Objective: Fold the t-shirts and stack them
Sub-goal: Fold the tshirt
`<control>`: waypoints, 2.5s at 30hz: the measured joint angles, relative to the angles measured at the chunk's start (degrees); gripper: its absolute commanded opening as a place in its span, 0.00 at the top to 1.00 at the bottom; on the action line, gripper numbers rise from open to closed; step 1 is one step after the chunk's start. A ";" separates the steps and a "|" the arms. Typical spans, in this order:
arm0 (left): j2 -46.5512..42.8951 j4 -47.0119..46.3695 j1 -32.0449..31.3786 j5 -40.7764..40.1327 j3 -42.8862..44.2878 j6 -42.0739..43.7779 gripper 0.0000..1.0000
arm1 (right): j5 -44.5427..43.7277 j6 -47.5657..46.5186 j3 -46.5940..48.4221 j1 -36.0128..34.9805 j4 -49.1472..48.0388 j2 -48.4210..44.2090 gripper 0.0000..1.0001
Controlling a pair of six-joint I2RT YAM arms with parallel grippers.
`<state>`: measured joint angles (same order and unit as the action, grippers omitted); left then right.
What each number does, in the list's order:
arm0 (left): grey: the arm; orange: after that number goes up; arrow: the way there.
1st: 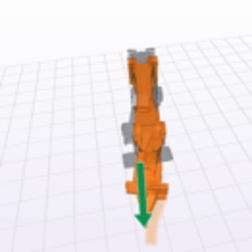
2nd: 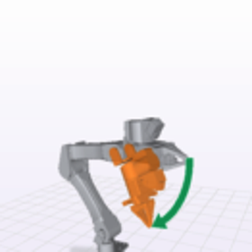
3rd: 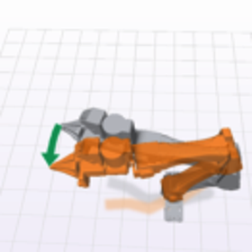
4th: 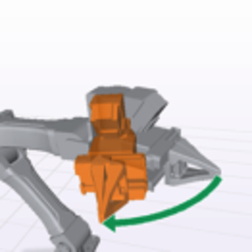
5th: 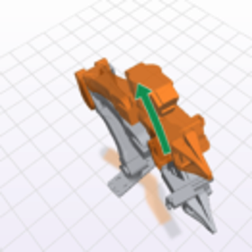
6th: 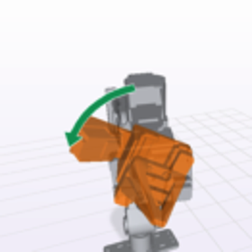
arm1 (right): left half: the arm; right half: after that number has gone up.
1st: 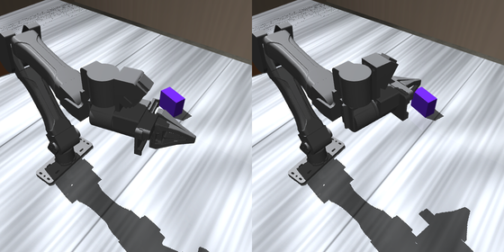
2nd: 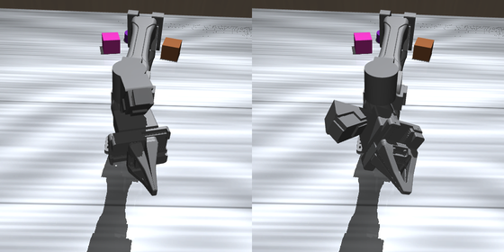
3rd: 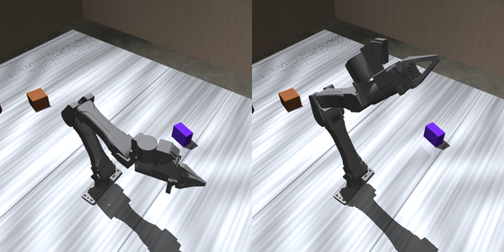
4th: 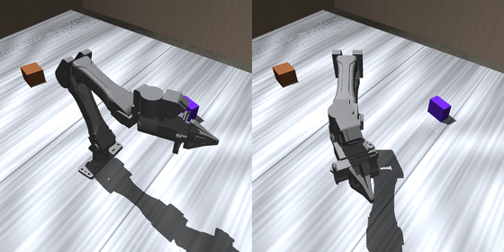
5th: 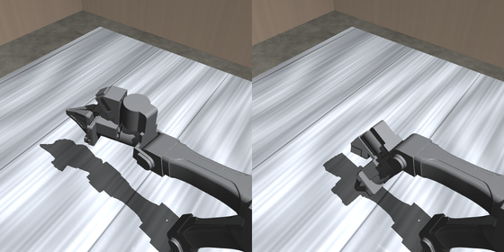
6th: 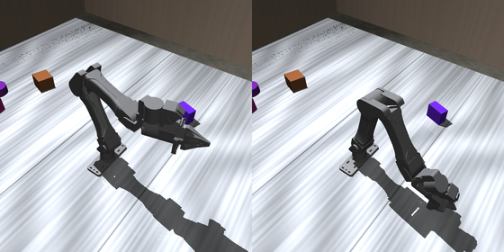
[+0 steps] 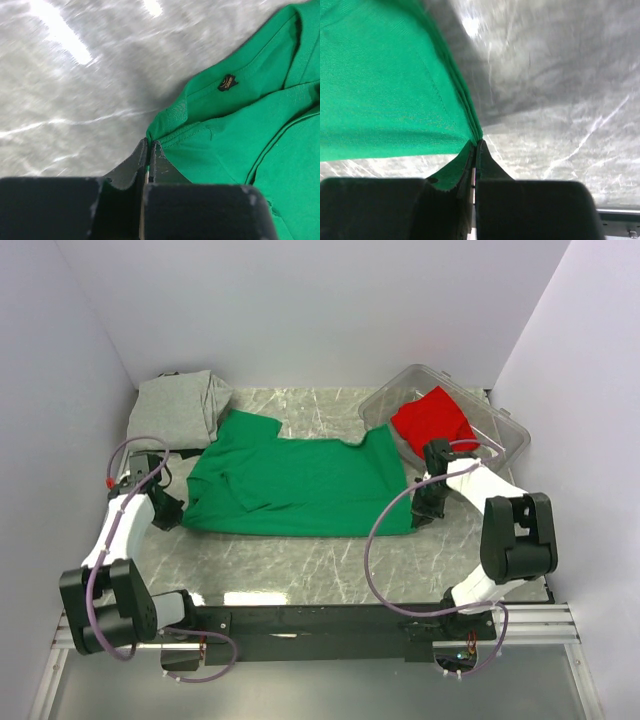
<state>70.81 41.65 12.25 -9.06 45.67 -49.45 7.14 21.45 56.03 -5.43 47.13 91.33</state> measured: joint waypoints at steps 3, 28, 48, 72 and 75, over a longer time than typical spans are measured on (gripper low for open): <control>-2.78 2.34 0.04 -0.87 -1.18 -0.04 0.99 | 0.02 -0.15 -2.03 -0.02 0.13 -2.05 1.00; -15.50 18.05 0.61 -7.82 1.92 1.14 0.53 | 2.36 0.96 -10.10 -0.55 5.51 -10.23 0.36; 2.67 2.54 -22.10 9.60 5.68 10.86 0.66 | 2.64 4.72 3.21 -11.45 6.60 -5.22 0.35; 15.12 -2.54 -27.02 18.23 1.44 14.95 0.67 | 2.62 7.72 3.08 -13.92 6.01 -4.33 0.34; 16.13 -2.89 -27.15 18.23 1.49 14.95 0.67 | 2.62 7.74 3.08 -13.92 6.03 -4.33 0.34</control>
<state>86.94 38.76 -14.90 9.17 47.16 -34.50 9.76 29.19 59.11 -19.35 53.17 87.00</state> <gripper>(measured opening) 0.331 0.656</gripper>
